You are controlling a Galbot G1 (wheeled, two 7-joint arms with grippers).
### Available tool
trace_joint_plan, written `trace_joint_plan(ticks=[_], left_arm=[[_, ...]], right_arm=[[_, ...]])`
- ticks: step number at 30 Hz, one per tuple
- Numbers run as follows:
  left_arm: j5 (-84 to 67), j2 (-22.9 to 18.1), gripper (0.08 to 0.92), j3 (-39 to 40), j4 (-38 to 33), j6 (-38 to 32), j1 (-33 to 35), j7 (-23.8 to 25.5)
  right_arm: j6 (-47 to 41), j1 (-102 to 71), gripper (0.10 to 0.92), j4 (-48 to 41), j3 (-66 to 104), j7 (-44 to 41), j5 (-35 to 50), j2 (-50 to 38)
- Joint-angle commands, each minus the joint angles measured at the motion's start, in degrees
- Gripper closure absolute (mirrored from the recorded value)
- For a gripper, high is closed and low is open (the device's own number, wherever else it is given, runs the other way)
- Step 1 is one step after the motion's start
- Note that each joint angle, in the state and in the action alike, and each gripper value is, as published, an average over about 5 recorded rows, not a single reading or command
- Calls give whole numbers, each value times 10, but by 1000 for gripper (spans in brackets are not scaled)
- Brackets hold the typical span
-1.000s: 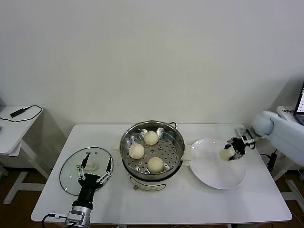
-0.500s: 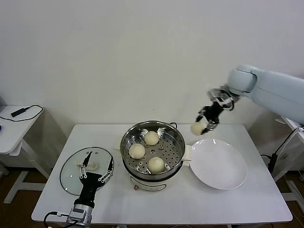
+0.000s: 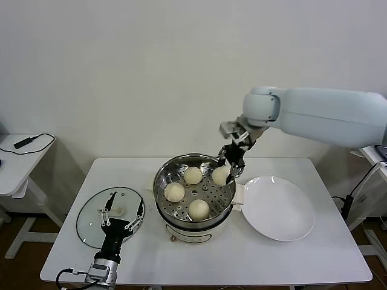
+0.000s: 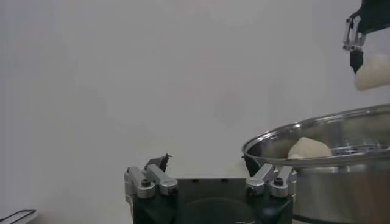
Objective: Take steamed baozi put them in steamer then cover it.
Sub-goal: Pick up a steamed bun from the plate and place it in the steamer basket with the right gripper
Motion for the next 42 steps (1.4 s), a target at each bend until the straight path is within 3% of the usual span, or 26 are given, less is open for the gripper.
trace_joint_plan(ticks=[1, 22, 42], left_arm=[[0, -1, 177, -3, -4, -2, 0, 0], [2, -1, 177, -9, -5, -3, 5, -3], [2, -1, 177, -13, -2, -3, 1, -4]], right_arm=[[-22, -31, 417, -31, -25, 25, -2, 60], [-16, -77, 385, -74, -15, 40, -22, 71], [-9, -87, 227, -64, 4, 34, -35, 61]])
